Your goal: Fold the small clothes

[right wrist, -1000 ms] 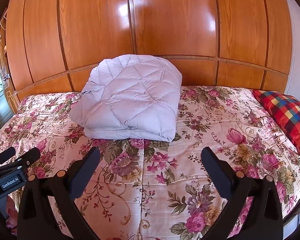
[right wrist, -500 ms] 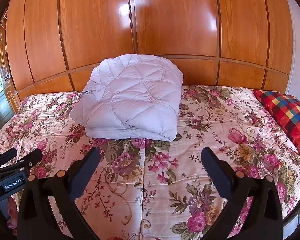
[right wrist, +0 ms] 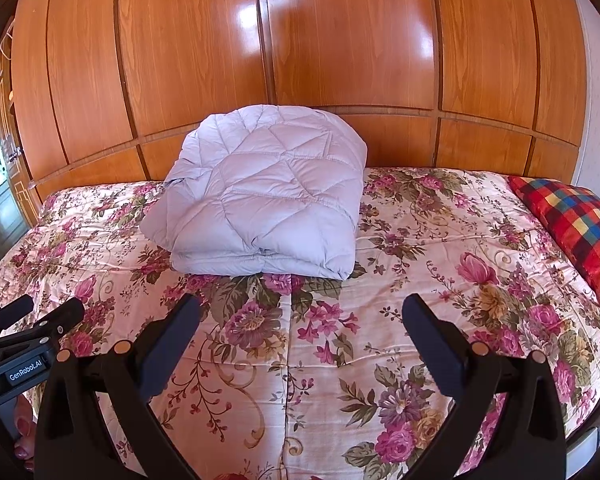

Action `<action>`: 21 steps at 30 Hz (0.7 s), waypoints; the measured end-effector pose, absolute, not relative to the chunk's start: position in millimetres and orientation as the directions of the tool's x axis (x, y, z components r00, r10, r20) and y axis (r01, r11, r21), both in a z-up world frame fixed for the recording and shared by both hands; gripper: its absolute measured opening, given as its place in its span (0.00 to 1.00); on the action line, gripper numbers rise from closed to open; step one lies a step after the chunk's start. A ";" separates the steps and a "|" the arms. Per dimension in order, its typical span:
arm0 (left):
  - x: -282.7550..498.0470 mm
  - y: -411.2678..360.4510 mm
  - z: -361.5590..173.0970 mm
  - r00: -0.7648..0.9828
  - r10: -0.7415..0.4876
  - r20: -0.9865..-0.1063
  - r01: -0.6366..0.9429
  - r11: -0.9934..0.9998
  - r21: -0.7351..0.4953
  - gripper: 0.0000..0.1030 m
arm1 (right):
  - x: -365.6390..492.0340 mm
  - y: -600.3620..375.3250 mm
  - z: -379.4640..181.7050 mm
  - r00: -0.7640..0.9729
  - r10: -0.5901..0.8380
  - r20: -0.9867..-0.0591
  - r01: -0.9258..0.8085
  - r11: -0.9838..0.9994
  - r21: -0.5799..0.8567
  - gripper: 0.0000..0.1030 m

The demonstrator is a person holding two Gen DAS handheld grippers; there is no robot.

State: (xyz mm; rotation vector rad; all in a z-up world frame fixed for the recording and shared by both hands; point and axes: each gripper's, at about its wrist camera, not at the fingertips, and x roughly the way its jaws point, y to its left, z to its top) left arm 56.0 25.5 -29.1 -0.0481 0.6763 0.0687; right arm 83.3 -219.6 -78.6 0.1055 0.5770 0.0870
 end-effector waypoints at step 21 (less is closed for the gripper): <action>56.7 29.2 -31.5 0.768 0.033 -0.639 -0.074 0.997 -0.037 0.96 | 84.6 -219.6 -79.9 0.830 0.118 -0.546 -0.058 0.990 0.126 0.98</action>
